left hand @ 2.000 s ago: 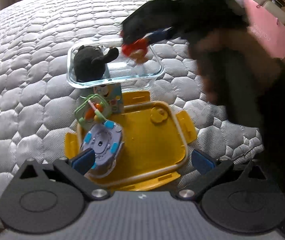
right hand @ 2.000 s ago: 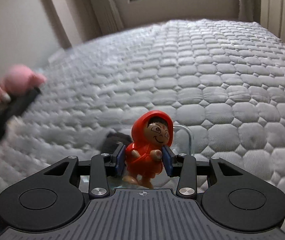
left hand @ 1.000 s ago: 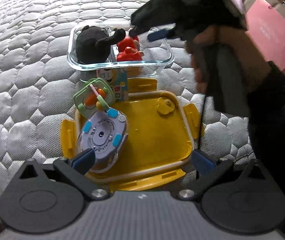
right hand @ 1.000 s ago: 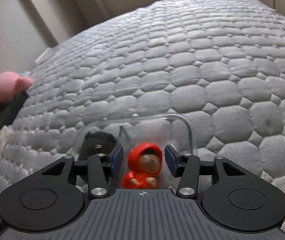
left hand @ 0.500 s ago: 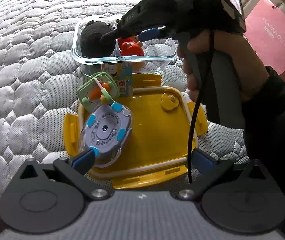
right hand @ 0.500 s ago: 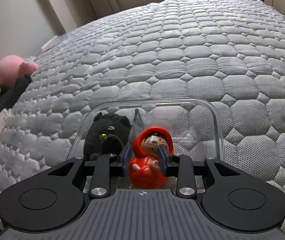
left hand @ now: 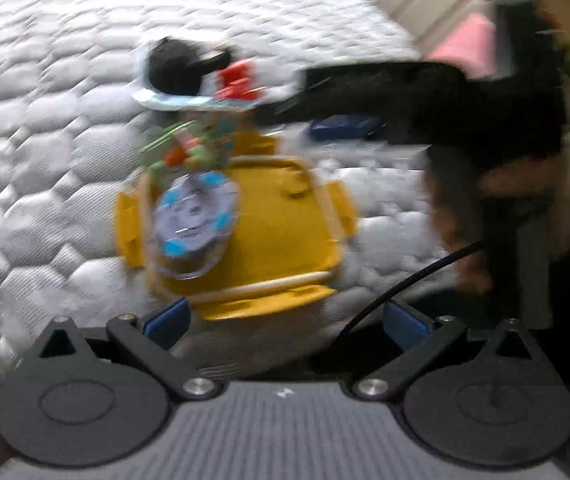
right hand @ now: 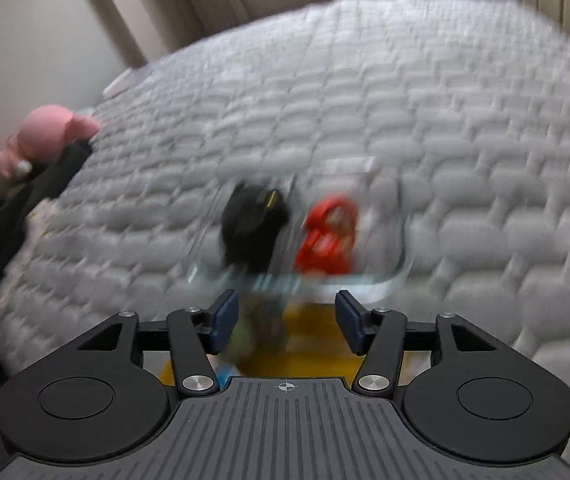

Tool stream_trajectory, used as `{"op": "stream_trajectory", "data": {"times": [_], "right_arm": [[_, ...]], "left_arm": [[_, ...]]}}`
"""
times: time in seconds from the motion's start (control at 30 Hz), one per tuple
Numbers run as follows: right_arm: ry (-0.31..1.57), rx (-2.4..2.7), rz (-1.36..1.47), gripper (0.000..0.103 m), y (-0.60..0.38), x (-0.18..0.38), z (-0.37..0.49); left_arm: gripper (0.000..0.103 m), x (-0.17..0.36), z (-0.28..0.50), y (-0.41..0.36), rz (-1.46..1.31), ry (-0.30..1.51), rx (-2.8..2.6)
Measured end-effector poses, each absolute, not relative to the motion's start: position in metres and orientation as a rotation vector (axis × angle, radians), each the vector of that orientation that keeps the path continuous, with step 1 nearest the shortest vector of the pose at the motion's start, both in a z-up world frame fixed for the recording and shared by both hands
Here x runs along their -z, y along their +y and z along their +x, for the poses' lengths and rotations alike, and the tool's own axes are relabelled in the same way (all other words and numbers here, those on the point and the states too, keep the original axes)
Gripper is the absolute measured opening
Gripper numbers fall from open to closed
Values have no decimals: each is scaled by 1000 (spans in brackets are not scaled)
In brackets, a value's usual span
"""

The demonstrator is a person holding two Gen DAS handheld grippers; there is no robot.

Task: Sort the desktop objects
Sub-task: 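Grasp the blue-grey round toy with the right gripper and lift it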

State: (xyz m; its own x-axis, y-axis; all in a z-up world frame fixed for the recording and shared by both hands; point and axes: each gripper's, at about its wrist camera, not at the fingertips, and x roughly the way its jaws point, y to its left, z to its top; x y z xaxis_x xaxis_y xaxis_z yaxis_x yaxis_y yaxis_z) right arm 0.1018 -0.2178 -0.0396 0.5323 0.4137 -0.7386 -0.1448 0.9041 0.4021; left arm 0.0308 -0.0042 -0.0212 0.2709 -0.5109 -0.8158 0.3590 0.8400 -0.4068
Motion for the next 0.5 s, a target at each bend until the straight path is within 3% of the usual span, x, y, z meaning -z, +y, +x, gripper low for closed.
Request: {"op": "stream_trajectory", "data": {"times": [0.07, 0.5], "right_arm": [[1006, -378, 392, 76, -219, 47, 93], [1085, -331, 443, 75, -184, 88, 70]], "left_arm": [[103, 9, 20, -8, -138, 1117, 671], [103, 2, 3, 18, -196, 1072, 664]]}}
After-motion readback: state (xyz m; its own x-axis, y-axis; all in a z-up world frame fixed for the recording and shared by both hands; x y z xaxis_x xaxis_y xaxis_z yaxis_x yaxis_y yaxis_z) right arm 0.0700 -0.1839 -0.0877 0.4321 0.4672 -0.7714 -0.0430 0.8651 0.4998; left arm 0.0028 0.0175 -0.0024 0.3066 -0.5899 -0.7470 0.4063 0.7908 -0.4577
